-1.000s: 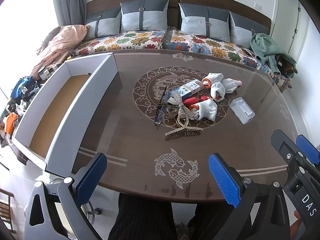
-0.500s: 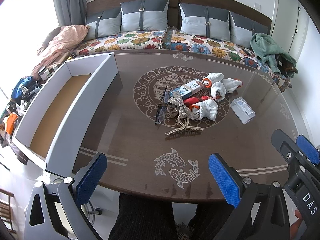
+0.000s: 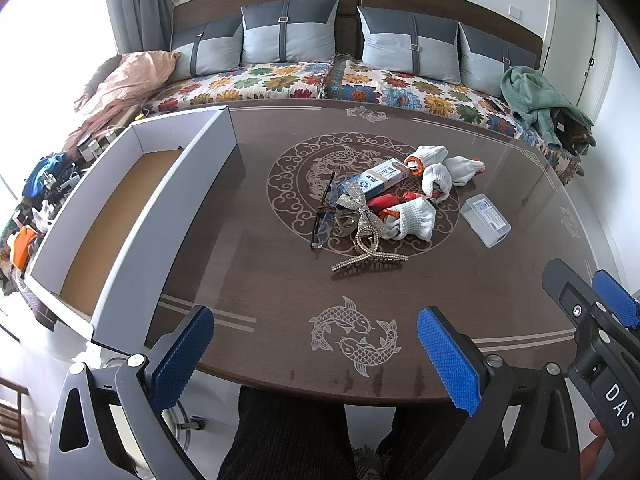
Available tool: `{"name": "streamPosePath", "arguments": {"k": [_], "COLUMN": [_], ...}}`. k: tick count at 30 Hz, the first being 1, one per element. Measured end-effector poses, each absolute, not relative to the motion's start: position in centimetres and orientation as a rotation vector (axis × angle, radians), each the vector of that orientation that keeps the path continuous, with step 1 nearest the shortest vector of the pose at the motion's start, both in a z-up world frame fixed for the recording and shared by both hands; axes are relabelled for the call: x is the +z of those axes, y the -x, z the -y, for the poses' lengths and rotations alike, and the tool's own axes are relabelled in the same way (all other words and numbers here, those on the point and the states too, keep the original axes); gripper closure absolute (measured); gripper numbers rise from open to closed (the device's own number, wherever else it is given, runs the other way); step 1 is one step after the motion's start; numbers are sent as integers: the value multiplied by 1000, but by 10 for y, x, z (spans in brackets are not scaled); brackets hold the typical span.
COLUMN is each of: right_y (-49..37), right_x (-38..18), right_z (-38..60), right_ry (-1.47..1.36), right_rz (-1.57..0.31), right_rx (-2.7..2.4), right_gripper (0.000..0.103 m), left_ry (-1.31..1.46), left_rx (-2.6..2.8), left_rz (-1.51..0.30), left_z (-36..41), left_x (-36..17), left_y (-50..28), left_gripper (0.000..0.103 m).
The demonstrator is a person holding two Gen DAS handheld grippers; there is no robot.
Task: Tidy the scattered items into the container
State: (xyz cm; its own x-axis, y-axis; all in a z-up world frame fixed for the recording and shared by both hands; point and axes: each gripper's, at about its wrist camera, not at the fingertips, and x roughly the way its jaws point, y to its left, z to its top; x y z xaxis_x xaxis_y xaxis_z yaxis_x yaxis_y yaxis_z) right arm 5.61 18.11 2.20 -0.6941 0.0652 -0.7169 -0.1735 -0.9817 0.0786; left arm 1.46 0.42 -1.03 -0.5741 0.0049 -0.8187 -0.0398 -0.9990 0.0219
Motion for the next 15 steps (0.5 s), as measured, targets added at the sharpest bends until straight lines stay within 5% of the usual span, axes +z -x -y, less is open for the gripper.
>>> {"name": "streamPosePath", "arguments": {"k": [15], "right_y": [-56], "right_x": [19], "right_z": [-180], "right_ry": [1171], "right_rz": [-204], "right_rx": [2764], "right_gripper": [25], "left_ry": [1439], "left_rx": [2766], "left_rz": [-63], "left_z": [-4], "left_x": [-10], "left_y": [-17], "left_gripper": [0]}}
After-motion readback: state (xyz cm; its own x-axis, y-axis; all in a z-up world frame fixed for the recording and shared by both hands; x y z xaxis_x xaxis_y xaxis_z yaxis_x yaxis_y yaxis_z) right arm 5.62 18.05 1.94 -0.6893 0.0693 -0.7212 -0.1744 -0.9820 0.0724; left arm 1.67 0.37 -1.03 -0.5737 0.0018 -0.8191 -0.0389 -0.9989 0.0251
